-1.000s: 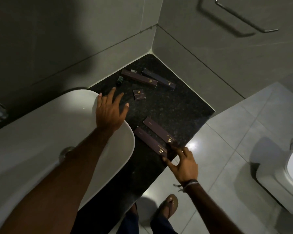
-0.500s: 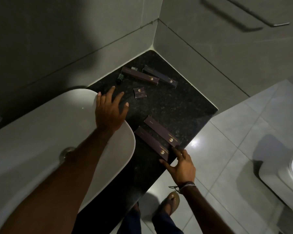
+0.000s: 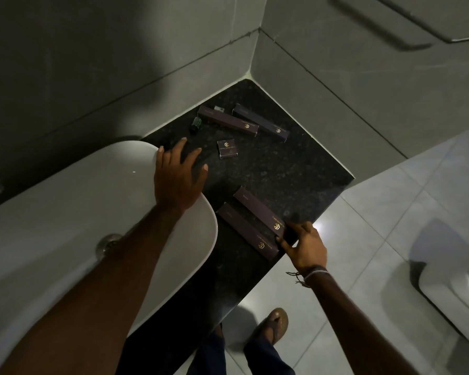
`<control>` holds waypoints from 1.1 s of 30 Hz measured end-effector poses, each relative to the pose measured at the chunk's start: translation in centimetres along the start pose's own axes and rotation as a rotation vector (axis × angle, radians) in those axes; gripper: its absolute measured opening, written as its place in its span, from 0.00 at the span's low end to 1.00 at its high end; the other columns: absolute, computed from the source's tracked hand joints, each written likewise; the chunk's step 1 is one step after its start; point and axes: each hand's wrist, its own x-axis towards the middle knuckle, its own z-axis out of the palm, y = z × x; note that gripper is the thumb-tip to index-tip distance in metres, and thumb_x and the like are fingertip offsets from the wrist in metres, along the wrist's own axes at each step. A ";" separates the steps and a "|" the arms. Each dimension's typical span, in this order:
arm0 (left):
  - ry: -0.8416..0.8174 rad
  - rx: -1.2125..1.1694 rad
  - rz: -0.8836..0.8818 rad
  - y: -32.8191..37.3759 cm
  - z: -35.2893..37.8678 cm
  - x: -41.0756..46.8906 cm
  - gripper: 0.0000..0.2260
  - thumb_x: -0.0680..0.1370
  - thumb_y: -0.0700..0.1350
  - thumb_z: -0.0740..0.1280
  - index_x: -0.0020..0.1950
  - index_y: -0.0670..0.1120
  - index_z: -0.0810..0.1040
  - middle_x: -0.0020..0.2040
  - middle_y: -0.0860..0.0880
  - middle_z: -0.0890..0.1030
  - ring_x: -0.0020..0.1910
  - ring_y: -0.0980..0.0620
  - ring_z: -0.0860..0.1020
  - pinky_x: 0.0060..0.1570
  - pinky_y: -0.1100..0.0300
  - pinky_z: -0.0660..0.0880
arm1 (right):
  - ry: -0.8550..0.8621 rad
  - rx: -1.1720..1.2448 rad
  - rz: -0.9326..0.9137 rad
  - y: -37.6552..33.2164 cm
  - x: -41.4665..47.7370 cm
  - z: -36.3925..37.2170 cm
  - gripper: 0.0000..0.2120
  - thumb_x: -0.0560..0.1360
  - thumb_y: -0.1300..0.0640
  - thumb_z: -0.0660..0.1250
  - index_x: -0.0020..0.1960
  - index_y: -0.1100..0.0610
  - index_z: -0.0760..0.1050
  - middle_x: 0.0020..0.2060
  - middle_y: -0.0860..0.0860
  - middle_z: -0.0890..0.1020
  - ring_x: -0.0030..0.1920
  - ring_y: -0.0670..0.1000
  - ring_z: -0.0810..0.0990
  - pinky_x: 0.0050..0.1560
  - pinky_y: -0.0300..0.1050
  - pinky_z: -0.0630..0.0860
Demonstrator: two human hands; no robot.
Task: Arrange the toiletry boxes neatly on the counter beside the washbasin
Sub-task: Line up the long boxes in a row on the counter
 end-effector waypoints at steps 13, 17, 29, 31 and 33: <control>0.010 -0.029 -0.002 0.0 0.1 0.0 0.24 0.82 0.59 0.54 0.71 0.48 0.76 0.75 0.42 0.70 0.70 0.40 0.71 0.76 0.42 0.58 | 0.013 0.037 0.032 0.2 -0.9 0.1 0.25 0.75 0.41 0.68 0.69 0.50 0.74 0.63 0.50 0.76 0.60 0.52 0.76 0.54 0.47 0.78; 0.022 -0.034 -0.001 0.1 0.0 -0.1 0.24 0.82 0.59 0.54 0.70 0.47 0.76 0.75 0.41 0.71 0.69 0.40 0.72 0.76 0.42 0.58 | 0.020 0.018 0.017 0.2 -0.8 0.2 0.25 0.75 0.41 0.68 0.68 0.50 0.75 0.61 0.50 0.77 0.59 0.52 0.76 0.51 0.46 0.78; -0.006 -0.044 -0.012 0.1 -0.2 0.1 0.25 0.82 0.59 0.53 0.70 0.48 0.76 0.75 0.41 0.70 0.70 0.40 0.72 0.77 0.42 0.57 | 0.015 -0.004 -0.010 0.3 -0.5 0.3 0.25 0.74 0.41 0.70 0.67 0.51 0.75 0.58 0.51 0.77 0.57 0.51 0.76 0.49 0.43 0.76; -0.008 -0.048 -0.014 0.1 -0.2 0.0 0.25 0.82 0.59 0.53 0.70 0.48 0.76 0.75 0.41 0.70 0.70 0.40 0.72 0.77 0.42 0.57 | -0.004 -0.007 -0.021 0.4 -0.4 0.2 0.27 0.73 0.39 0.69 0.69 0.50 0.74 0.58 0.50 0.77 0.57 0.51 0.76 0.48 0.43 0.76; -0.017 -0.048 -0.014 0.2 -0.2 0.1 0.24 0.82 0.59 0.53 0.70 0.48 0.76 0.75 0.41 0.70 0.70 0.40 0.72 0.77 0.42 0.57 | -0.010 0.002 -0.030 0.5 -0.4 0.0 0.32 0.72 0.36 0.69 0.71 0.49 0.71 0.58 0.50 0.76 0.57 0.51 0.75 0.46 0.43 0.76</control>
